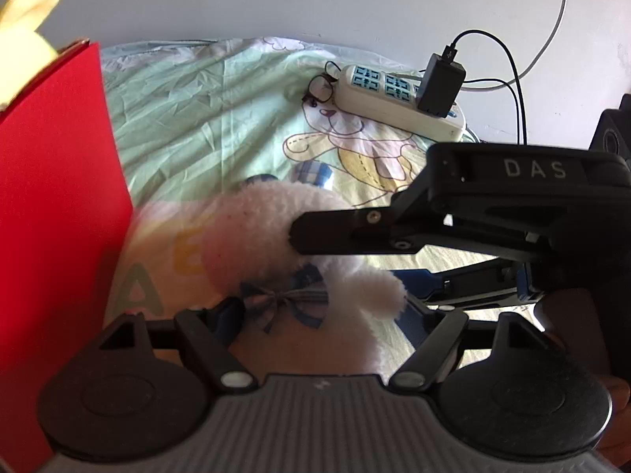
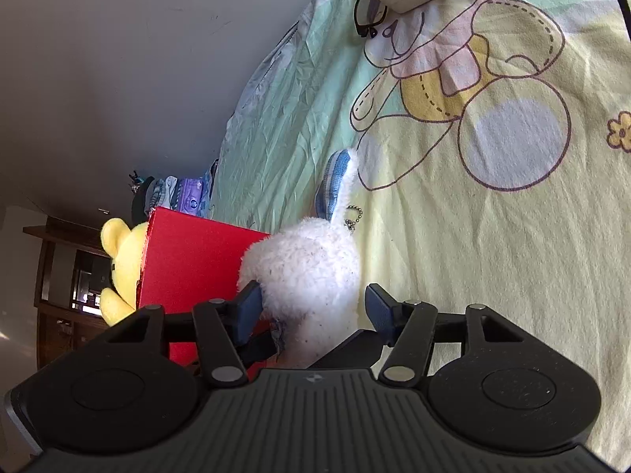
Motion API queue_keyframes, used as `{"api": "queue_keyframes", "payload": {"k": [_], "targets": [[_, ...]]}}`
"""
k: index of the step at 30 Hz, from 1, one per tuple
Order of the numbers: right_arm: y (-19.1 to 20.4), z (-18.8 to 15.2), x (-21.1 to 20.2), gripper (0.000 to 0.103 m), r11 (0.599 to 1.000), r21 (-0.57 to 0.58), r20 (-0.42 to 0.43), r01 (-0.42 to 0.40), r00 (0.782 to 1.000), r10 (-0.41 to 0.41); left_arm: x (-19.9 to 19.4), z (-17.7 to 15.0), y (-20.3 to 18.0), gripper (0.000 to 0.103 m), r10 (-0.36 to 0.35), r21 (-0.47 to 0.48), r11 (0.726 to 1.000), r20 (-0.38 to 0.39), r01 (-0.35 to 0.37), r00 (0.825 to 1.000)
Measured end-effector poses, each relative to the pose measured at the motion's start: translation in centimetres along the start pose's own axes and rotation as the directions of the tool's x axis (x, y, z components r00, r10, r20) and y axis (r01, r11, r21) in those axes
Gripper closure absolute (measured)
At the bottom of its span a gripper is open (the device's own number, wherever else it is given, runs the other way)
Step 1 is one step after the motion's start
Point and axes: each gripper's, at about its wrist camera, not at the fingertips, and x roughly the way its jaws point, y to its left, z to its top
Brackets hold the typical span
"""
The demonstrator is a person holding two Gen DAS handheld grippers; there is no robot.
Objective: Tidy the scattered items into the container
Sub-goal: 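Grasp the pale pink bunny with the right gripper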
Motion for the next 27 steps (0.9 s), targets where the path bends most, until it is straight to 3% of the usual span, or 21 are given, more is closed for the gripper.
{"api": "queue_keyframes", "payload": {"k": [5,10,16,19,21,23,27], "targets": [[0.5,-1.7,-1.7,0.055,0.999,-0.013,-0.014,0.040,0.999,-0.041,-1.1,-1.3,-1.2,0.030,-0.023,0.088,0.996,-0.028,0.026,0.999],[2.1,-4.9,-2.2,0.051,0.976,-0.134,-0.032,0.170,0.984,-0.175,-3.4,-2.8,-1.6,0.035,-0.109,0.133,0.985,-0.030,0.113,0.994],[2.2,-5.8,-4.0,0.041,0.976,-0.111,0.062,0.188,0.981,-0.182,-3.9,-3.5,-0.9,0.017,-0.060,0.164,0.985,0.013,0.057,0.998],[1.9,-5.0,-3.6,0.040,0.973,-0.105,0.089,0.204,0.977,-0.195,-2.7,-2.8,-0.2,0.010,-0.088,0.145,0.986,0.000,0.087,0.996],[1.8,-4.3,-2.9,0.034,0.977,-0.089,0.095,0.194,0.978,-0.186,-1.7,-2.3,-0.1,0.011,-0.077,0.138,0.987,0.002,0.076,0.997],[1.7,-4.0,-2.2,0.035,0.984,-0.061,0.080,0.168,0.983,-0.163,-0.8,-2.0,0.1,0.022,-0.096,0.124,0.988,-0.018,0.097,0.995],[1.8,-5.0,-1.6,0.037,0.982,-0.052,0.087,0.182,0.980,-0.178,-0.3,-2.1,-0.1,0.026,-0.098,0.114,0.988,-0.033,0.101,0.995]]}}
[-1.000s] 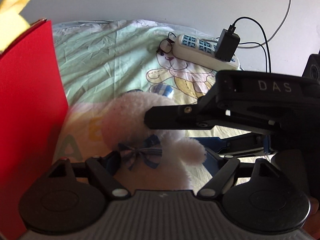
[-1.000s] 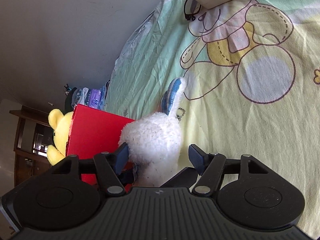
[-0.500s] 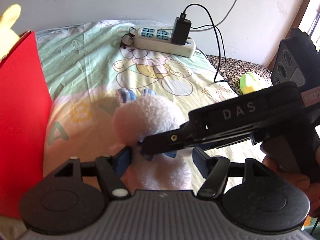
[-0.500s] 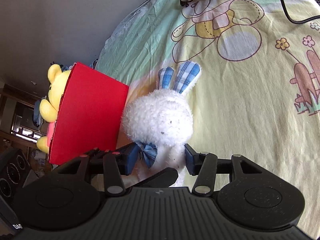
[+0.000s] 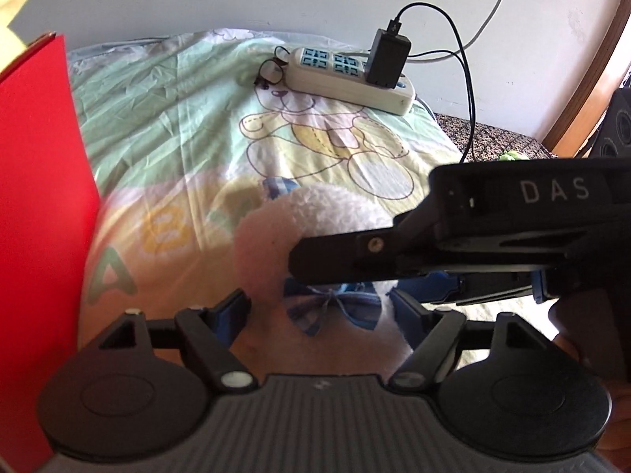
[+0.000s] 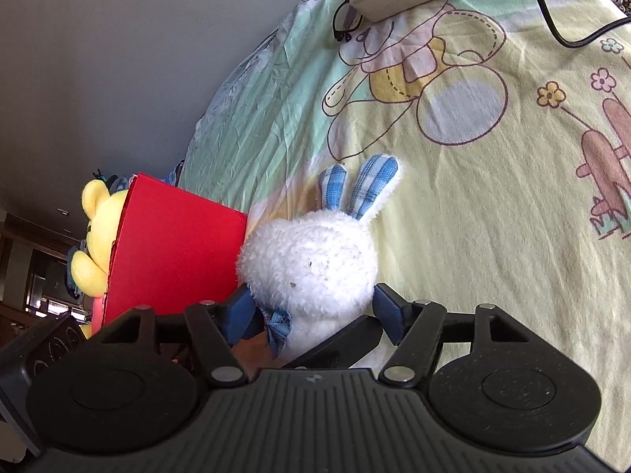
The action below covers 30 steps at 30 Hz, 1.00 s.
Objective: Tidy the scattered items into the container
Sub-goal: 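Lift the pale pink bunny with the right gripper and carry it over the box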
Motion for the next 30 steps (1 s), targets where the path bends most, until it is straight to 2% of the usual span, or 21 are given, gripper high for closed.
{"api": "queue_keyframes", "payload": {"k": [2,4,9,14,17,20,25,30], "targets": [[0.1,-0.5,-0.7,0.044,1.000,-0.008,0.005,0.002,1.000,-0.002,-0.4,-0.1,-0.7,0.033,0.004,0.034,0.999,-0.003,-0.004,1.000],[0.3,-1.0,-1.5,0.047,1.000,-0.009,-0.006,-0.002,1.000,0.002,-1.6,-0.5,-1.2,0.037,-0.003,0.052,0.999,0.006,0.002,1.000],[2.1,-3.7,-3.5,0.050,0.997,-0.076,-0.046,0.020,0.999,-0.024,-4.3,-2.1,-2.1,0.037,-0.039,0.059,0.997,-0.011,0.039,0.999],[4.9,-7.3,-4.7,0.051,0.988,-0.151,-0.093,0.027,0.995,-0.041,-8.8,-4.4,-3.2,0.037,-0.058,0.178,0.982,-0.006,0.058,0.998],[6.6,-9.1,-4.9,0.052,0.987,-0.157,-0.098,0.025,0.994,-0.041,-11.0,-5.2,-2.1,0.037,-0.105,0.178,0.978,-0.021,0.107,0.994],[9.2,-10.6,-5.4,0.053,0.983,-0.185,-0.065,0.013,0.998,-0.025,-13.7,-5.7,-0.5,0.037,-0.150,0.206,0.967,-0.014,0.149,0.989],[14.7,-12.4,-5.4,0.053,0.976,-0.218,0.004,-0.007,1.000,0.008,-19.5,-6.0,2.8,0.037,-0.218,0.260,0.945,0.051,0.198,0.975],[20.3,-13.8,-4.6,0.053,0.964,-0.267,0.081,0.000,0.996,0.023,-24.4,-5.7,6.6,0.037,-0.265,0.324,0.920,0.104,0.219,0.959]]}}
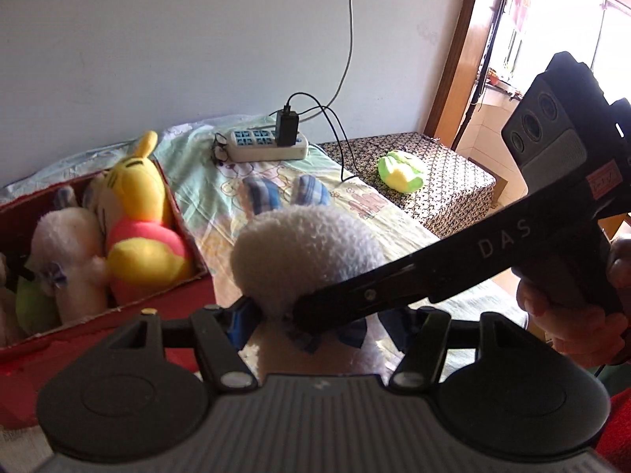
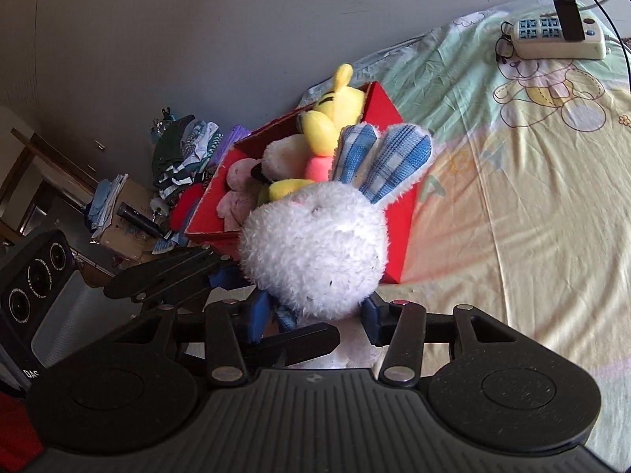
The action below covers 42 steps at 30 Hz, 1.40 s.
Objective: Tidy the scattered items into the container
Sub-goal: 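Lift the pale pink bunny with the right gripper and carry it over the box, then lower the pale pink bunny into the red box beside the white bunny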
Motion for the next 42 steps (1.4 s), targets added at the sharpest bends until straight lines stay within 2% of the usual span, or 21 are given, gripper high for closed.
{"api": "queue_keyframes", "payload": {"k": [5,8,15,20,28,34,36,39,42], "targets": [[4.8,1.1,1.5,0.053,0.997,-0.072,0.098,-0.021,0.995,0.028,-5.1,0.3,2.8,0.037,0.001,0.053,0.999,0.097,-0.006,0.995],[6.6,2.2,3.0,0.053,0.991,-0.128,0.157,-0.035,0.986,0.055,-7.5,0.4,5.0,0.037,0.028,0.086,0.995,0.163,-0.042,0.986],[9.3,4.9,10.1,0.053,0.967,-0.255,0.226,-0.014,0.971,0.074,-8.3,1.1,11.9,0.036,0.144,0.101,0.980,0.229,-0.171,0.963],[9.5,6.0,15.0,0.053,0.951,-0.308,0.207,0.018,0.977,0.049,-6.2,0.7,16.6,0.036,0.195,0.050,0.977,0.182,-0.208,0.964],[8.9,6.5,19.9,0.053,0.943,-0.333,0.074,-0.007,0.997,0.033,-3.5,-1.2,20.6,0.036,0.226,-0.022,0.974,0.077,-0.225,0.971],[8.6,5.7,21.1,0.050,0.935,-0.354,-0.039,-0.027,0.999,0.014,-2.6,-2.5,21.5,0.036,0.197,-0.029,0.980,-0.011,-0.197,0.980],[8.5,5.7,21.1,0.046,0.939,-0.341,-0.059,-0.035,0.998,0.016,-2.8,-3.0,21.5,0.035,0.186,-0.034,0.982,-0.008,-0.186,0.982],[8.5,5.8,20.5,0.045,0.942,-0.335,-0.067,-0.025,0.998,0.003,-3.6,-3.0,21.8,0.032,0.170,-0.042,0.985,-0.010,-0.170,0.985],[8.5,5.9,19.3,0.041,0.953,-0.304,-0.037,-0.021,0.999,0.010,-4.4,-3.0,21.5,0.028,0.170,-0.030,0.985,-0.002,-0.170,0.985]]}}
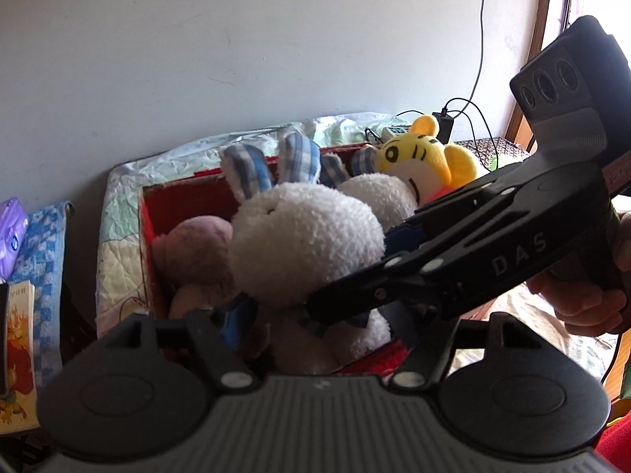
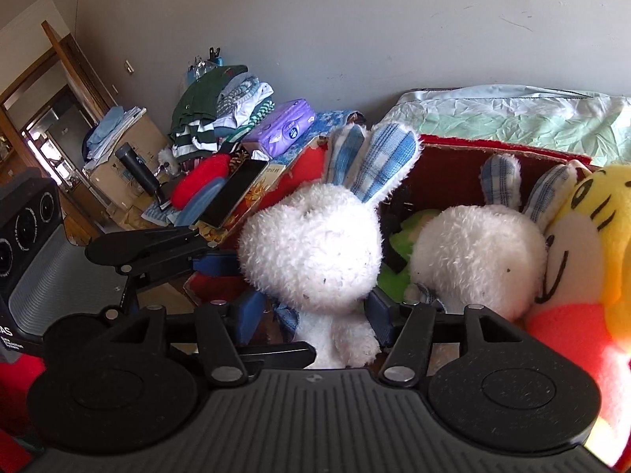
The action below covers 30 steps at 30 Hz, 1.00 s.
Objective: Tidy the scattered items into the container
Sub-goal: 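Lower the pale pink bunny into the red box beside the white bunny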
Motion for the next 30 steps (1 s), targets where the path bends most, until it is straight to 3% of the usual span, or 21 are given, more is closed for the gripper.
{"api": "queue_keyframes", "payload": {"k": [2,5,7,10,14,25,30], "targets": [[-0.1,0.1,-1.1,0.035,0.999,0.031,0.041,-0.011,0.999,0.010,-0.8,0.0,0.1,0.025,0.001,-0.006,1.000,0.023,-0.001,1.000],[-0.2,0.7,-2.2,0.036,0.996,0.089,0.135,0.002,0.991,-0.014,-2.2,0.4,0.3,0.020,-0.001,-0.026,1.000,0.078,0.003,0.997],[-0.7,1.3,-2.0,0.046,0.990,0.139,0.160,-0.002,0.987,-0.021,-2.3,1.0,0.4,0.018,-0.005,-0.030,1.000,0.103,0.008,0.995],[-0.9,1.9,-0.9,0.062,0.983,0.182,0.151,-0.015,0.989,-0.013,-0.9,1.6,0.5,0.021,-0.023,-0.042,0.999,0.075,0.026,0.997],[-0.4,1.4,0.9,0.070,0.984,0.177,0.090,0.016,0.995,-0.032,0.2,1.4,0.1,0.021,-0.037,-0.045,0.998,0.061,0.039,0.997],[-0.8,0.2,1.1,0.070,0.975,0.220,0.063,0.036,0.997,-0.051,0.6,0.2,-0.9,0.013,-0.039,-0.032,0.999,0.043,0.040,0.998],[-0.7,1.1,-1.3,0.068,0.966,0.254,0.123,0.048,0.989,-0.081,-0.4,1.2,-0.7,0.013,-0.034,-0.074,0.997,0.060,0.038,0.998]]}}
